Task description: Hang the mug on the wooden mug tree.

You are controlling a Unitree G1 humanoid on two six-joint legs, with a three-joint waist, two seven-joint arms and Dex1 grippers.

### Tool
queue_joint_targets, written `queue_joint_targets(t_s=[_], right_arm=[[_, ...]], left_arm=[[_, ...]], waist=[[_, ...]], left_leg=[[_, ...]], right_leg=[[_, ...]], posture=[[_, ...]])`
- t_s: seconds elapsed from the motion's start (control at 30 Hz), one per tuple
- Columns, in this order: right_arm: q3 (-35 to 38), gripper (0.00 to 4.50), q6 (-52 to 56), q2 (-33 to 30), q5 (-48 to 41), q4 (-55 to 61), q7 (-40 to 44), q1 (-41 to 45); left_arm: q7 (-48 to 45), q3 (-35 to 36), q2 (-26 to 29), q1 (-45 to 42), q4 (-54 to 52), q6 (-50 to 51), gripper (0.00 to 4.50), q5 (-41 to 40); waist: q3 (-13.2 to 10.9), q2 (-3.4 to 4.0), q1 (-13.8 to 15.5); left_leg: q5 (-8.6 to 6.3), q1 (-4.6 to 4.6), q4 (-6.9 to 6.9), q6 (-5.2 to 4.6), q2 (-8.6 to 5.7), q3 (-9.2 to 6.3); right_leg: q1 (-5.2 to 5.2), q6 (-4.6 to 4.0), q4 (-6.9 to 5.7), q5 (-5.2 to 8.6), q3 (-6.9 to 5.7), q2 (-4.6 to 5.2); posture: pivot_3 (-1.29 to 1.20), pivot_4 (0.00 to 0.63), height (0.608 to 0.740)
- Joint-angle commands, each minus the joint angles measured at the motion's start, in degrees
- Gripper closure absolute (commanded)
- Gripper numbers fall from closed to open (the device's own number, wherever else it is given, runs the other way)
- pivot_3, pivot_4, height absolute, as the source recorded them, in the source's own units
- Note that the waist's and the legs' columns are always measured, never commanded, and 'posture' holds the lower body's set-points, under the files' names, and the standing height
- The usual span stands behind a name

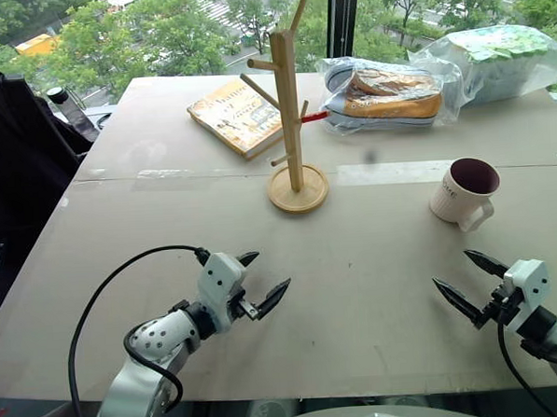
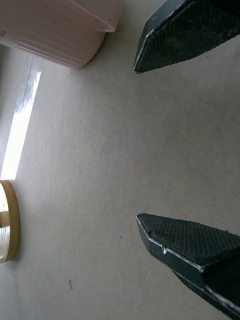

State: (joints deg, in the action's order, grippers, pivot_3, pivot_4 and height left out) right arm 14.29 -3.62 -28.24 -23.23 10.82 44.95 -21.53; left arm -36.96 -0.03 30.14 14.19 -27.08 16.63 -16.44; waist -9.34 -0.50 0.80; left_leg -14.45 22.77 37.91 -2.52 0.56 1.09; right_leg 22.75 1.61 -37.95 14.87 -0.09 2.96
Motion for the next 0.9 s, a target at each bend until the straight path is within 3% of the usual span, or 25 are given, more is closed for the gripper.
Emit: queue_joint_targets(t_s=[0.03,0.57,0.9], right_arm=[[1.3,0.08,1.1,-1.0,-0.2,2.2,-0.7,-0.2],[1.3,0.08,3.3,-1.1,1.9,2.7,-4.5,-0.3],[2.9,0.08,4.7,2.6,6.8,4.7,-16.1,1.1]], left_arm=[[0.4,0.6,0.0,-0.7,-1.8,-0.8,0.0,0.0],[-0.9,-0.2,-0.1,-2.2,-0.1,-1.6,0.0,0.1],[-3.0,-1.2,0.4,-6.4,0.2,-1.7,0.0,-0.5]], waist=[[0.0,0.0,0.0],[0.0,-0.01,0.0],[0.0,-0.01,0.0]], left_leg=[[0.0,0.0,0.0,0.0,0.0,0.0],[0.0,0.0,0.01,0.0,0.0,0.01],[0.0,0.0,0.01,0.0,0.0,0.02]], right_leg=[[0.0,0.0,0.0,0.0,0.0,0.0],[0.0,0.01,0.0,0.0,0.0,-0.01],[0.0,0.01,-0.01,0.0,0.0,-0.04]], posture=[[0.0,0.15,0.74],[0.0,0.15,0.74],[0.0,0.15,0.74]])
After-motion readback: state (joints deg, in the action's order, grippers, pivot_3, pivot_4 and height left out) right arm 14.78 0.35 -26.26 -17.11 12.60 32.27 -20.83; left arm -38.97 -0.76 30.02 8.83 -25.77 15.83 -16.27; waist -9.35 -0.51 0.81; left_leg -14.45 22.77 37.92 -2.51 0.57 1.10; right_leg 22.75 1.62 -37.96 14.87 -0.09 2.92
